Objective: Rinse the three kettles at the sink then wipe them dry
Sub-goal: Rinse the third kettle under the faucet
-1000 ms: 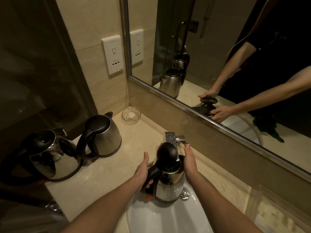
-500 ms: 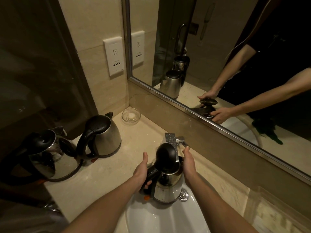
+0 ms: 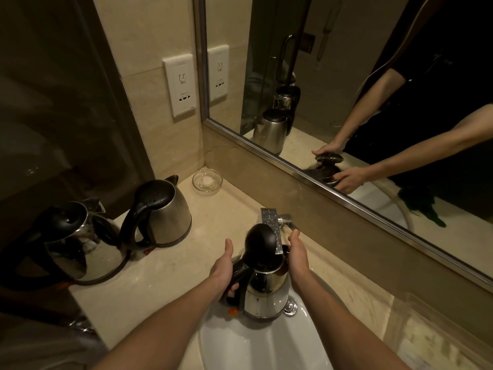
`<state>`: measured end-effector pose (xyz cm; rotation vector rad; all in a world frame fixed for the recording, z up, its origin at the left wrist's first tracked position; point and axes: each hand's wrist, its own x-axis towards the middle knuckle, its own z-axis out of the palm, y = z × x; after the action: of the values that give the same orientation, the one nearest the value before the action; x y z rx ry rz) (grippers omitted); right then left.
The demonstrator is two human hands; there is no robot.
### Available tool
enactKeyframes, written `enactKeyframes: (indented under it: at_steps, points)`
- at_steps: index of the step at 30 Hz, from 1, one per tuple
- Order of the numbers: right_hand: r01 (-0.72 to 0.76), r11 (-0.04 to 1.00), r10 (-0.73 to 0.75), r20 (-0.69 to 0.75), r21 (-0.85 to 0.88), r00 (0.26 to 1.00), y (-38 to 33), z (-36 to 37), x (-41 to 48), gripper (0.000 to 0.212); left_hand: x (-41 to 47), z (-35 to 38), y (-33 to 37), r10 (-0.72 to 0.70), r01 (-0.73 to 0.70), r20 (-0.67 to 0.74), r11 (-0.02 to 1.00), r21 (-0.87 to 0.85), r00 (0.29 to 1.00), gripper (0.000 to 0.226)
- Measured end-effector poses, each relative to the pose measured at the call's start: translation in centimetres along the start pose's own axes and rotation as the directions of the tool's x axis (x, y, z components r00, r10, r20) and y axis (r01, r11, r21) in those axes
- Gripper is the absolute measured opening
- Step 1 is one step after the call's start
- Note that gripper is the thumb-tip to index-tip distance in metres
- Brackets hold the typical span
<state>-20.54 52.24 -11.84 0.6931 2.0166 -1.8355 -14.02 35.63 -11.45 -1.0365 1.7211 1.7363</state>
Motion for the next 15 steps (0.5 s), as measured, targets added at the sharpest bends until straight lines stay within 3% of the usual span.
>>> enactKeyframes:
  at_steps: [5, 10, 15]
  points:
    - [0.0, 1.0, 0.0, 0.003, 0.013, 1.0, 0.13, 0.03, -0.14, 0.1, 0.0, -0.11, 0.09, -0.004, 0.005, -0.021, 1.0, 0.019, 1.0, 0.082]
    - [-0.014, 0.999, 0.014, -0.005, 0.031, 1.0, 0.4, 0.11, 0.21, 0.123, 0.03, -0.1, 0.16, -0.015, 0.015, -0.027, 1.0, 0.016, 1.0, 0.082]
    - [-0.003, 0.999, 0.003, -0.013, 0.035, 1.0, 0.55, 0.2, 0.58, 0.119, 0.09, -0.03, 0.19, -0.021, 0.021, -0.032, 1.0, 0.018, 0.999, 0.083]
